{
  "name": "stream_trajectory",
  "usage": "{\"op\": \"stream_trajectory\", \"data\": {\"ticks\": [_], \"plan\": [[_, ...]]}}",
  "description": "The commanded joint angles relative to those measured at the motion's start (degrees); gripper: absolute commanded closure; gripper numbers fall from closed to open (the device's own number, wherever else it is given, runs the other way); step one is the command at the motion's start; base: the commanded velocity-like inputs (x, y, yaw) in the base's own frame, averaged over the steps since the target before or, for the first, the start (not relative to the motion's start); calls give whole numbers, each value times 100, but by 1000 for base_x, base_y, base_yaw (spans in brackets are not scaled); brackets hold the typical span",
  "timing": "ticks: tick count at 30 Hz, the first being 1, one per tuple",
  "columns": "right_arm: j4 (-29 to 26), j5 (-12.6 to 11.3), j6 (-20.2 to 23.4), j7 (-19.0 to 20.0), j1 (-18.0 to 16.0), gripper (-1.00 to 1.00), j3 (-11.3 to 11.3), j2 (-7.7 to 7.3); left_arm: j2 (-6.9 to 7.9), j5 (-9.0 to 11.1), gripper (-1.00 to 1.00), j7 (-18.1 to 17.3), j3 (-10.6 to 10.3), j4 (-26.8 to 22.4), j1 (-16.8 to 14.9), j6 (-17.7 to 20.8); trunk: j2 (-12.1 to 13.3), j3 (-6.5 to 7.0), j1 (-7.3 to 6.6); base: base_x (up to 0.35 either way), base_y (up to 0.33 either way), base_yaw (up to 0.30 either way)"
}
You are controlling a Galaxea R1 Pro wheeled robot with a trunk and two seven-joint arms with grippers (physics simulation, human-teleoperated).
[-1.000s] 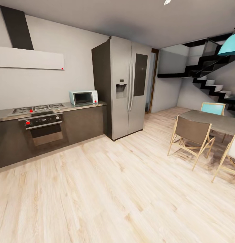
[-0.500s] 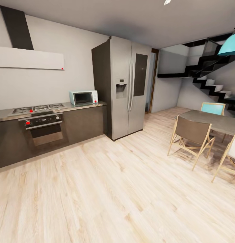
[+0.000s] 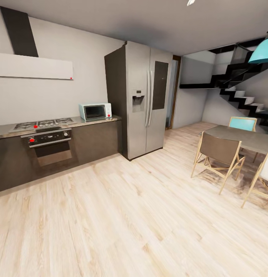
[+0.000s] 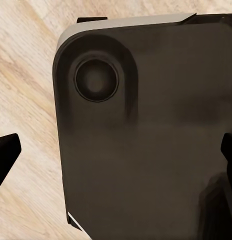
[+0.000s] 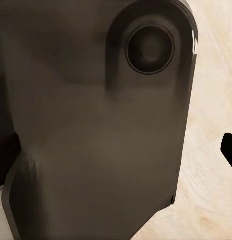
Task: Put the three can of soda from the living room inside the tash can in the kitchen.
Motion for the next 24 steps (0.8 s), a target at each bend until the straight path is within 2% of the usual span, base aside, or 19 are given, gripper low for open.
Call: {"op": "stream_trajectory", "data": {"ticks": [1,7,12,16,17,18,20,21,22,24], "plan": [[0,0,0,0,0,-100,0,0,0,0,-100,0,0,0,0,0,0,0,0,0,0,0],[-33,0,2,-1,-33,-100,-5,-24,-19,0,-100,-1,-2,-3,-2,2,0,0,0,0,0,0],[-196,-32,163,6,-198,-100,-64,-136,-101,-8,-100,-9,-5,-166,-162,133,0,0,0,0,0,0],[-327,-41,292,8,-330,-100,-86,-127,-154,3,-100,-13,-1,-295,-294,261,0,0,0,0,0,0],[-5968,-41,4586,8,-458,-100,-86,-125,-171,6,-100,-15,-1,-1513,-447,1165,0,0,0,0,0,0],[-6277,-35,4849,8,-460,-100,-87,-124,-184,8,-100,-14,-1,-1735,-463,1352,0,0,0,0,0,0],[-7243,-17,5655,9,-463,-100,-99,-143,-216,14,-100,-12,0,-2847,-501,2201,0,0,0,0,0,0],[-7415,-14,5767,9,-466,-100,-105,-147,-220,15,-100,-12,0,-3153,-506,2416,0,0,0,0,0,0],[-7673,-6,5928,9,-471,-100,-135,-158,-225,19,-100,-11,0,-3767,-511,2837,0,0,0,0,0,0],[-7840,5,6031,9,-475,-100,-178,-169,-227,22,-100,-11,0,-4256,-514,3163,0,0,0,0,0,0]]}}
